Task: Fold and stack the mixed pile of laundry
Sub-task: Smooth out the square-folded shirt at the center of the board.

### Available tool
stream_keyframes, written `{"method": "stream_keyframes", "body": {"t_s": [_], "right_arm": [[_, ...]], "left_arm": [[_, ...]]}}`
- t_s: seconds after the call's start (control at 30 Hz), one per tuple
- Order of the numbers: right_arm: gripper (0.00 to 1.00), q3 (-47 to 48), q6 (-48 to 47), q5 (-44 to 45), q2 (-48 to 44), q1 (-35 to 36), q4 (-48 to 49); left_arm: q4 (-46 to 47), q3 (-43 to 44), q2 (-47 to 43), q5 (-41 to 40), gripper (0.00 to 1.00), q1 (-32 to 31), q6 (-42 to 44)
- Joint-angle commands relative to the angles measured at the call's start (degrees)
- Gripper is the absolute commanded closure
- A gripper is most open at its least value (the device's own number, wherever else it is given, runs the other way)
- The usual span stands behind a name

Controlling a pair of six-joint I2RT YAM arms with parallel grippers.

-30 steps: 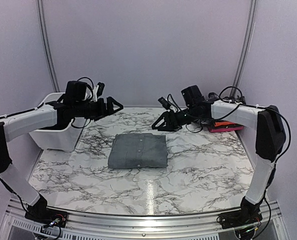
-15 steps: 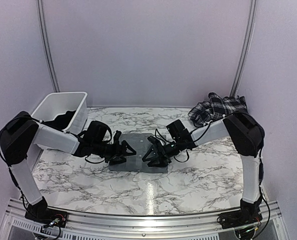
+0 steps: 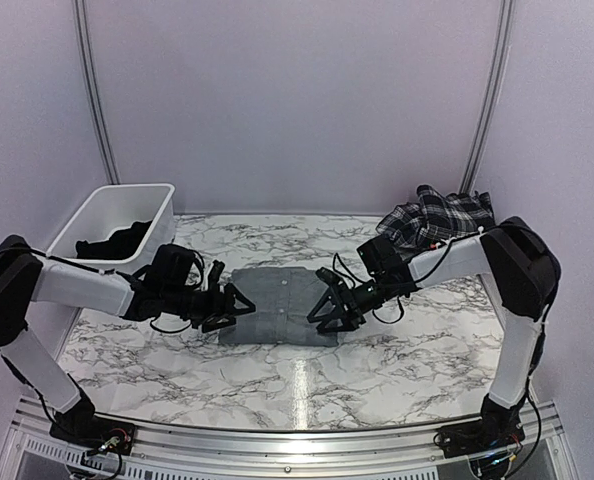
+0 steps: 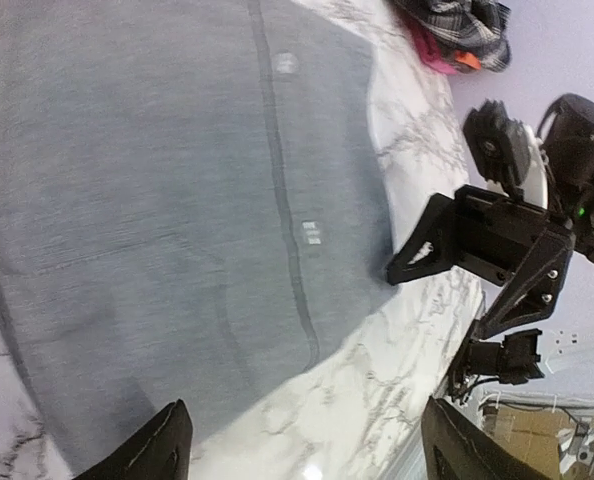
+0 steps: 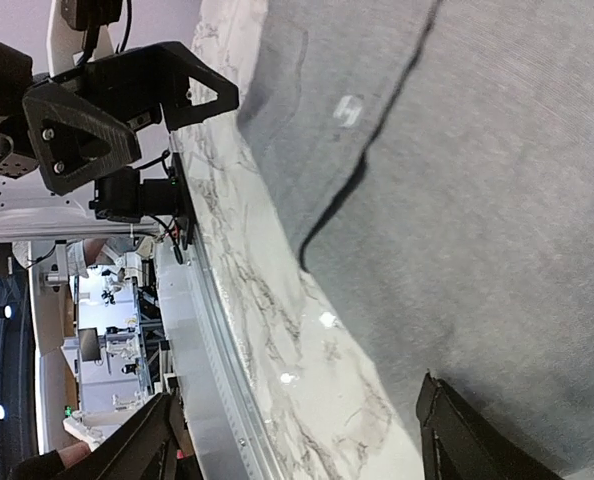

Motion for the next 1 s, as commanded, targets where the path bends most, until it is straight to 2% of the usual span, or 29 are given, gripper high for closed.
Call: {"method": "stream_keyframes", "body": {"t_s": [0.0,0.1,0.27,0.4,0.6,0.73,0.8,0.87,0.93,0.97], "right_arm": [[0.24,3.8,2.7,-1.8,-3.3,3.0,-0.7],[0.24,3.8,9.0,-3.5,-0.7,4.5,6.7],[0.25,1.8,13.8,-4.2,5.2,4.2,14.2],[0.26,-2.5,13.1,-3.5,8.6,3.1,16.4],[0.26,-10.9,10.9,-2.8,8.8,0.7,16.5],[0.26,-12.5,5.7,-3.0,2.4,-0.4,9.8],[0.26,-10.3,3.7,-4.2,-2.6,-0.7,4.8],[0.26,-6.7,4.3,-5.1,-6.1,-2.0,3.4],[0.25,-2.1,5.0,-3.5,-5.9,-3.7,3.8],[0.25,1.9,4.9,-3.5,-4.1,-4.5,3.7]], "left_arm": [[-9.1,7.7,-2.5,0.4,0.18,-4.4,6.0],[-5.5,9.8,1.4,3.6,0.18,-5.7,3.6],[-0.1,13.5,11.2,8.1,0.2,-6.7,0.8],[4.5,9.1,15.1,7.6,0.21,-5.1,-2.2],[8.8,-2.2,11.3,6.1,0.19,-2.8,-6.2],[8.4,-6.4,4.2,6.7,0.18,-2.7,-6.2],[4.8,-4.5,0.5,6.6,0.17,-2.7,-4.2],[-2.9,1.7,-1.2,5.9,0.17,-2.6,0.8],[-10.9,9.9,1.1,4.1,0.17,-1.5,6.4],[-11.8,13.6,3.3,5.1,0.18,-0.3,7.6]]}}
